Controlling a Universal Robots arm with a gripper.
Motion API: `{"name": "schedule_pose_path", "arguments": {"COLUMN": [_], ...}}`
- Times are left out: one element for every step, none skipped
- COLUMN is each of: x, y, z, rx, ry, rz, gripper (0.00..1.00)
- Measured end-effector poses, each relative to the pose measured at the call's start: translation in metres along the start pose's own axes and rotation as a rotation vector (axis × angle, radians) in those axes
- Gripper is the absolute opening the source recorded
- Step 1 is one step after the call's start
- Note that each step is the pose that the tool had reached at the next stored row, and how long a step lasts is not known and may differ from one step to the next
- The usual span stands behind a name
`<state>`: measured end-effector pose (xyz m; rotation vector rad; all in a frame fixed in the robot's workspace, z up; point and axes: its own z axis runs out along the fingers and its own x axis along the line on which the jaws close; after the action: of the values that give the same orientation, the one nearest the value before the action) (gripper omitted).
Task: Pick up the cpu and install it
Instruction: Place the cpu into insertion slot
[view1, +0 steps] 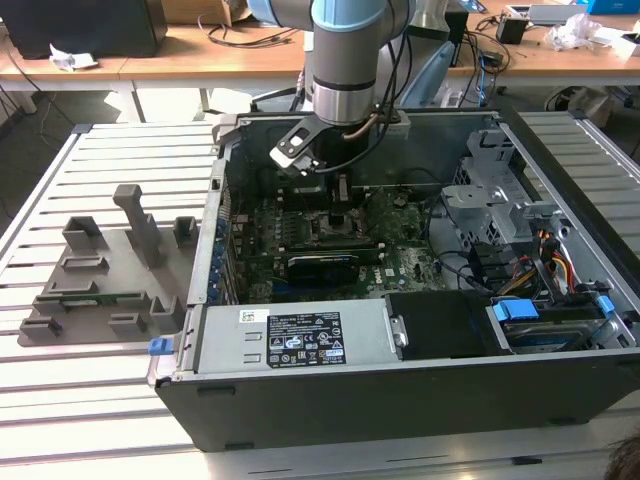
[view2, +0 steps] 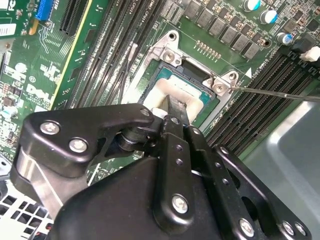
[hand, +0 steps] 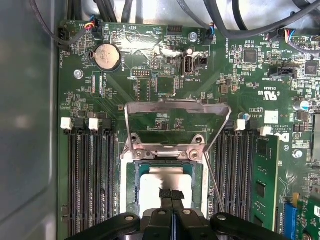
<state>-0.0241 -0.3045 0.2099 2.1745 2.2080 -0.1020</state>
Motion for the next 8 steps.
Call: {"name": "schedule_pose_path", "arguments": {"x": [0.0,0.0,0.0,0.0001,0.0001,0.0,0.0001,0.0002], "y": [0.0002,0.0005,0.0012,0.0019,0.003,0.0047,0.0057,0.0062], "z": [0.0002,0.0002,0.0004,0.0006,0.0009,0.0012,0.0021,0.0037], "rx": [0.0,0.0001,-0.0001,-0.0001,-0.0001,0.0,0.0001,0.0003], "ry": [0.0,-0.0001,0.0,0.0001,0.0002,0.0001,0.0002,0.0001], "rz": [0.0,0.0,0.0,0.0,0.0,0.0,0.0,0.0], "gripper": [0.11,0.11,0.11,0.11,0.11,0.11,0.11,0.11]}}
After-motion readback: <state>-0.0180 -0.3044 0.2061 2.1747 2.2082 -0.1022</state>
